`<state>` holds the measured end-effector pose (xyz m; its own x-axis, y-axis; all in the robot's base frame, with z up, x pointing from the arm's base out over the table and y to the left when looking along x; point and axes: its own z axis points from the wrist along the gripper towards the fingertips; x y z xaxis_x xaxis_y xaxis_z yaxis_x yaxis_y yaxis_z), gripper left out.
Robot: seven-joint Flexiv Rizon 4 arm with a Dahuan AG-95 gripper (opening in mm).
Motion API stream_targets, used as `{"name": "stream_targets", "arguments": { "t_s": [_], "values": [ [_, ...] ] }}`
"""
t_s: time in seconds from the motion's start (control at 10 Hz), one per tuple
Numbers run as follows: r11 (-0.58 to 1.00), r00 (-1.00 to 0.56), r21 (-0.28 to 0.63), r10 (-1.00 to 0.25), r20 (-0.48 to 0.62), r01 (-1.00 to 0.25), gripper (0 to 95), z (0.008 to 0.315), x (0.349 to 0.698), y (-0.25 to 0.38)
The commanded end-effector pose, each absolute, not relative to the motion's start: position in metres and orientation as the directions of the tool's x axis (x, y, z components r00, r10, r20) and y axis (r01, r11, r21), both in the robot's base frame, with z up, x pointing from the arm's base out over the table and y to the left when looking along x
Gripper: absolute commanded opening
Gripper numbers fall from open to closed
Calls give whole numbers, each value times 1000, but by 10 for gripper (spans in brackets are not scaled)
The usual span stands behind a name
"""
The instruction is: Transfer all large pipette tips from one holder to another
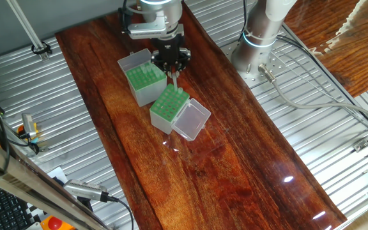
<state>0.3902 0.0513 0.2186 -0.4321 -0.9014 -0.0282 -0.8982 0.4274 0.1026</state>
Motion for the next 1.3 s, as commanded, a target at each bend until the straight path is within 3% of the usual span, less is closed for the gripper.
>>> {"name": "stream_targets", "arguments": {
  "t_s": [0.1,0.8,1.3],
  "values": [
    [427,-432,103,-902,-28,-898,0,219,391,52],
    [385,-384,75,-923,28,-920,0,220,392,52],
    [379,-382,85,-924,-14,-921,0,220,392,52]
  ]
}}
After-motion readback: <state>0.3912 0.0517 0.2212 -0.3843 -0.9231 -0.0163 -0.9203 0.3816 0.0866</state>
